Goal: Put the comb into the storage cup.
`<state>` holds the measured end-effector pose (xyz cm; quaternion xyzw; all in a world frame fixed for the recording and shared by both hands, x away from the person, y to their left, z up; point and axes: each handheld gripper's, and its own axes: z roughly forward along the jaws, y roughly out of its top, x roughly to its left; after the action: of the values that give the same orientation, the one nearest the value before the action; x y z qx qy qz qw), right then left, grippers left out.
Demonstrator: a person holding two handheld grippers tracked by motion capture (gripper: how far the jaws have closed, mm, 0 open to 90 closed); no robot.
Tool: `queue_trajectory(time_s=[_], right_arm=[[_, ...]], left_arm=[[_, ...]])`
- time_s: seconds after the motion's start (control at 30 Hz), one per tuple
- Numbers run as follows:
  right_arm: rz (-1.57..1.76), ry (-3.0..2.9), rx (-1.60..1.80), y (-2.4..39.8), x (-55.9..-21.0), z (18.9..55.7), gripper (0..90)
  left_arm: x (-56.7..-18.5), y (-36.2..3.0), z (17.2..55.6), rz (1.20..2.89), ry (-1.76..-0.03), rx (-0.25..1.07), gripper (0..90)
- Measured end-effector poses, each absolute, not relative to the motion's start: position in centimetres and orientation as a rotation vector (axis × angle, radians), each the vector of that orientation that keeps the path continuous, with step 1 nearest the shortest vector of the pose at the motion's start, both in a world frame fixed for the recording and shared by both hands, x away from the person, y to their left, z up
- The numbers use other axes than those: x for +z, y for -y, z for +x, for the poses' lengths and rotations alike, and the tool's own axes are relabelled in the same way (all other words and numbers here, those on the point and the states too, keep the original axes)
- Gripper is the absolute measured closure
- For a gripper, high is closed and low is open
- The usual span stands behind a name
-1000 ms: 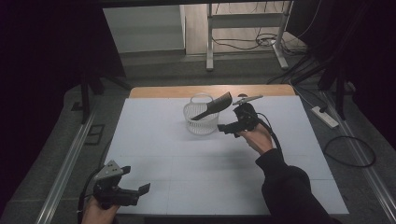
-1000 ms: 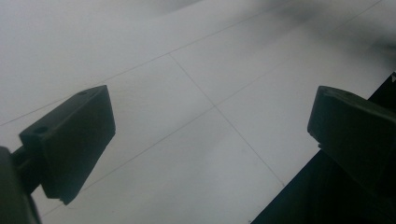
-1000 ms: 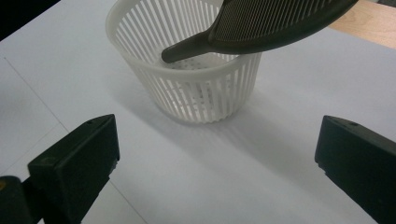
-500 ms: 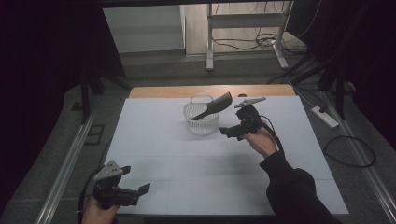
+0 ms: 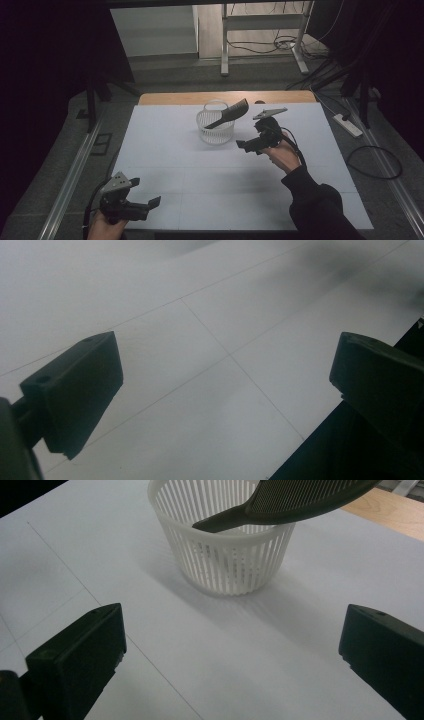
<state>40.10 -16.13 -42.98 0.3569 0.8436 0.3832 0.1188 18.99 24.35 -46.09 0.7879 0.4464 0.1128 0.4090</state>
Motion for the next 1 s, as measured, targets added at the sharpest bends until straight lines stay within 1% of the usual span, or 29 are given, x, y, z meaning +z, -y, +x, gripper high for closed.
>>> queue_trajectory(time_s=[1.0], right_arm=[[0.956, -2.513, 1.116, 17.5, -43.0, 37.5, 0.0]], left_arm=[[-46.1, -24.4, 19.0, 1.982, -1.120, 0.285, 1.5]])
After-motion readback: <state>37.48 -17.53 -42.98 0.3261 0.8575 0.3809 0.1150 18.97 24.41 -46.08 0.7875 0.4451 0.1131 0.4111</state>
